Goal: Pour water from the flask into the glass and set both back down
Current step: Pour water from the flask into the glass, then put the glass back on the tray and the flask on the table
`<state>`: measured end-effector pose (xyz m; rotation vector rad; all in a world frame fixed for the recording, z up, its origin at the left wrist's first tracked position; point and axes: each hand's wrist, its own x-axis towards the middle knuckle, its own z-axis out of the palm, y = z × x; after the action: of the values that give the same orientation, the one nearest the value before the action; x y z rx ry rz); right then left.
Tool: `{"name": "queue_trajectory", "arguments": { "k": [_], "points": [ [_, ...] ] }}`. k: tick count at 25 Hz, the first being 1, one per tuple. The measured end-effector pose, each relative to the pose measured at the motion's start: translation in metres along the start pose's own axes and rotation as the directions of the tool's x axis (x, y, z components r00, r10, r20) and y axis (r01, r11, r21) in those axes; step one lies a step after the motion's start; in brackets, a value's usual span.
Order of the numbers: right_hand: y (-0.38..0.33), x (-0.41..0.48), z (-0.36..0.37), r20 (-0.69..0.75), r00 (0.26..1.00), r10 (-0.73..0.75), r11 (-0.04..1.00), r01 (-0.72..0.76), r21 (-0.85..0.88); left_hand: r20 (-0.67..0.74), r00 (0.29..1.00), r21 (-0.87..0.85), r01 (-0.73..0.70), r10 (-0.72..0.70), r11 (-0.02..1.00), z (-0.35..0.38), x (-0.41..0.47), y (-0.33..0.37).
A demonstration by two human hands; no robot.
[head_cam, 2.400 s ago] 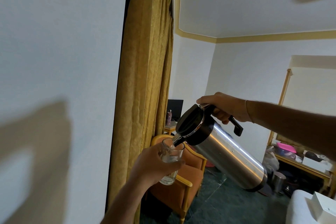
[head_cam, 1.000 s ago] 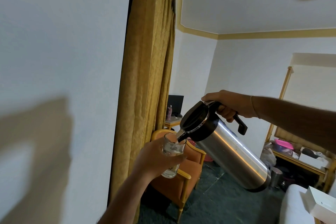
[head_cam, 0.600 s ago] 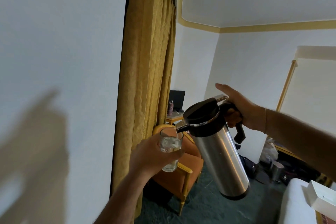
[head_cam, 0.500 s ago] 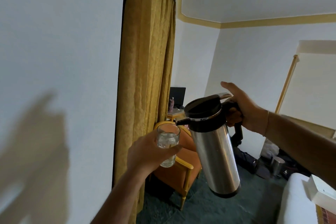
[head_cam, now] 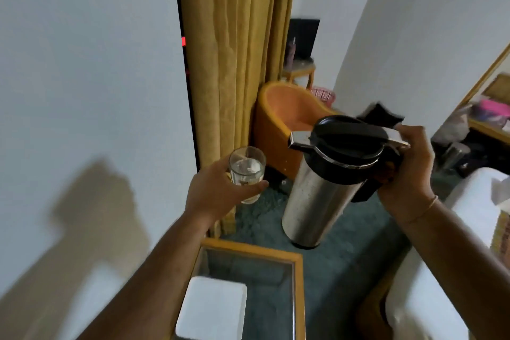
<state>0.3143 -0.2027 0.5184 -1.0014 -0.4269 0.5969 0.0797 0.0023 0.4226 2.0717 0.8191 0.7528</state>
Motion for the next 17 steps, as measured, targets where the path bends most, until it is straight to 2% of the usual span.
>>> {"name": "queue_trajectory", "arguments": {
  "k": [5, 8, 13, 17],
  "points": [
    [0.147, -0.015, -0.077, -0.297, 0.952, 0.075, 0.997, -0.075, 0.010, 0.075, 0.983, 0.128, 0.156, -0.166, 0.980, 0.075, -0.040, -0.119],
    [0.252, -0.025, -0.130, -0.424, 0.897, 0.124, 0.989, -0.148, -0.024, 0.122, 0.949, 0.113, 0.279, -0.292, 0.954, 0.125, -0.070, -0.201],
    [0.402, -0.053, -0.204, -0.471, 0.855, 0.217, 0.968, -0.250, -0.007, 0.135, 0.878, 0.143, 0.442, -0.460, 0.886, 0.209, -0.136, -0.328],
    [0.474, -0.069, -0.247, -0.458, 0.851, 0.258, 0.952, -0.303, -0.028, 0.138, 0.822, 0.251, 0.510, -0.552, 0.823, 0.252, -0.171, -0.410]
  ]
}}
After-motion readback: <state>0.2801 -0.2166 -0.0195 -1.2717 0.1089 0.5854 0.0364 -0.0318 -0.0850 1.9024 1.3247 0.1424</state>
